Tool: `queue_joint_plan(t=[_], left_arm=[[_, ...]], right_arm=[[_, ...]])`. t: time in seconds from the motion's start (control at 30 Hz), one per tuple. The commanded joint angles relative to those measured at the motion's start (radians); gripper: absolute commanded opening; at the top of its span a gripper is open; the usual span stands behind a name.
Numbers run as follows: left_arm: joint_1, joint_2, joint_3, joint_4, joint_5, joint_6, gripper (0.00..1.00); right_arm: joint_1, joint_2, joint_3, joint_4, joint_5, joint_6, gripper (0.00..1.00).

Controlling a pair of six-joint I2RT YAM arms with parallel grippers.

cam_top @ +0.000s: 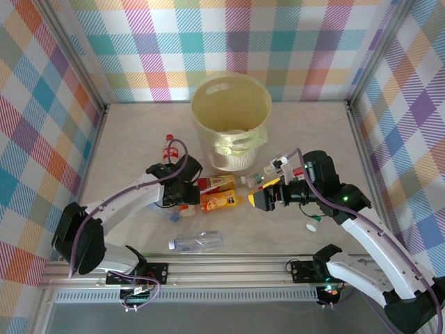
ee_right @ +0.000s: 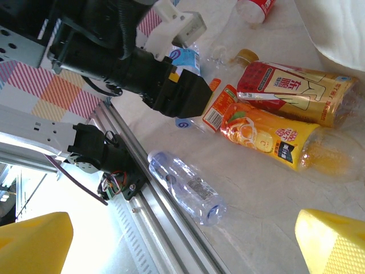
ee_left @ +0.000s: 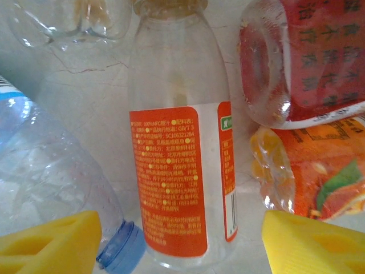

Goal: Put the plastic bottles in the bin

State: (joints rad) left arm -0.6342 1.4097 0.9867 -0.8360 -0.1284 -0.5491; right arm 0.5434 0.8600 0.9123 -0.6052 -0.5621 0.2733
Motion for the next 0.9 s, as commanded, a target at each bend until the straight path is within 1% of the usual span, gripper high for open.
queue_joint_plan(t=[0.0,0.23,0.6,0.67,0.8,0.87], left_arm=[[0.017,0.036,-0.015,0.043,0.047,0.034,0.73],[0.037,0.104,-0.019,0.059,0.055,0.054,0.73],[0.054,0.161,-0.063,0.131,0.09,0.052,0.71],[0.056,0.167,-0.063,0.139,0.095,0.053,0.68],[0.06,0.181,-0.065,0.145,0.097,0.052,0.67],[0.062,0.177,-0.067,0.149,0.096,0.052,0.64]], right_arm=[[0.004,-0.006,-0.006,0.028,-0.017,0.0,1.0],[0.004,-0.001,-0.01,0.026,-0.01,0.004,1.0],[0.004,0.008,-0.013,0.026,-0.002,0.012,1.0],[0.004,0.012,-0.015,0.027,0.0,0.012,1.0],[0.004,0.017,-0.016,0.03,0.004,0.014,1.0],[0.004,0.019,-0.018,0.03,0.005,0.014,1.0]])
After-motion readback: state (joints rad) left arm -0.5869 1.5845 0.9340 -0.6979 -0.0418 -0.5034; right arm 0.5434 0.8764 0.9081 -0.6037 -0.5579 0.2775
